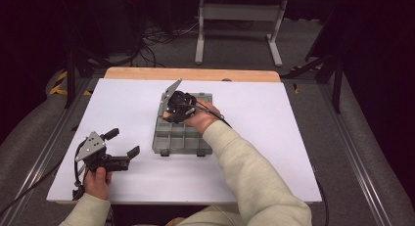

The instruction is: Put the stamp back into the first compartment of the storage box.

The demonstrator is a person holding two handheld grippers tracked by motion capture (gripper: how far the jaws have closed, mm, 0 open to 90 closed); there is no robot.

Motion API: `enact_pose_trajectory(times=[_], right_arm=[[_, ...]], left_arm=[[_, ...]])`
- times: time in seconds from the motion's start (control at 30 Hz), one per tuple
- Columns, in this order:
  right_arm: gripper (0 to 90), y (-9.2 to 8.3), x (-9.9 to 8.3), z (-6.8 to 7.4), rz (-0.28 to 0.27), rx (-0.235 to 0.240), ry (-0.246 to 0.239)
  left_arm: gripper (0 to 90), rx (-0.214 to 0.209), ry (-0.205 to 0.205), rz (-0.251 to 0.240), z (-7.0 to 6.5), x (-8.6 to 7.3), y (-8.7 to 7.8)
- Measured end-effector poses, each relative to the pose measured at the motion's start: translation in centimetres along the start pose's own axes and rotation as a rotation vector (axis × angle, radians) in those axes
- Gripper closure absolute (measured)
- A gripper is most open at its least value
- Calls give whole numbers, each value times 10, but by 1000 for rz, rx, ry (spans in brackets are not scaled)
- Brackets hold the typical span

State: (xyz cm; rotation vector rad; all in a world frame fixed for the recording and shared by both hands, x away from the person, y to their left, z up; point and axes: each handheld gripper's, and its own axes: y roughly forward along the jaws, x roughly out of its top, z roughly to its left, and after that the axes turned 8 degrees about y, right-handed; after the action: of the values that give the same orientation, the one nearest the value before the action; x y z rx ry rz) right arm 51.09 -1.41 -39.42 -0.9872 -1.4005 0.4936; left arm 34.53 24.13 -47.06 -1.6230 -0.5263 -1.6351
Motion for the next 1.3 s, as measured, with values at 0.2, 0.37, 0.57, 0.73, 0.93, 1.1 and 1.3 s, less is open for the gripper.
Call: enact_pose_trajectory(times=[0.2, 0.37, 0.57, 0.73, 0.93, 1.1, 1.3], right_arm=[[656, 5, -1, -2, -3, 3, 0], [656, 14, -1, -2, -3, 12, -8], [656, 25, -1, -2, 5, 25, -13], [655, 30, -1, -2, 4, 32, -8], [655, 35, -1, 0, 10, 35, -15], [655, 37, -1, 0, 19, 39, -16], [655, 41, -2, 0, 30, 39, -13]], left_arm=[[10, -1, 0, 1, 0, 0, 0], [10, -1, -1, 1, 0, 0, 0], [10, -1, 4, 1, 0, 0, 0], [10, 0, 3, 1, 0, 0, 0], [10, -1, 5, 0, 0, 0, 0], [10, -2, -2, -2, -1, 0, 0], [10, -3, -2, -3, -1, 0, 1]])
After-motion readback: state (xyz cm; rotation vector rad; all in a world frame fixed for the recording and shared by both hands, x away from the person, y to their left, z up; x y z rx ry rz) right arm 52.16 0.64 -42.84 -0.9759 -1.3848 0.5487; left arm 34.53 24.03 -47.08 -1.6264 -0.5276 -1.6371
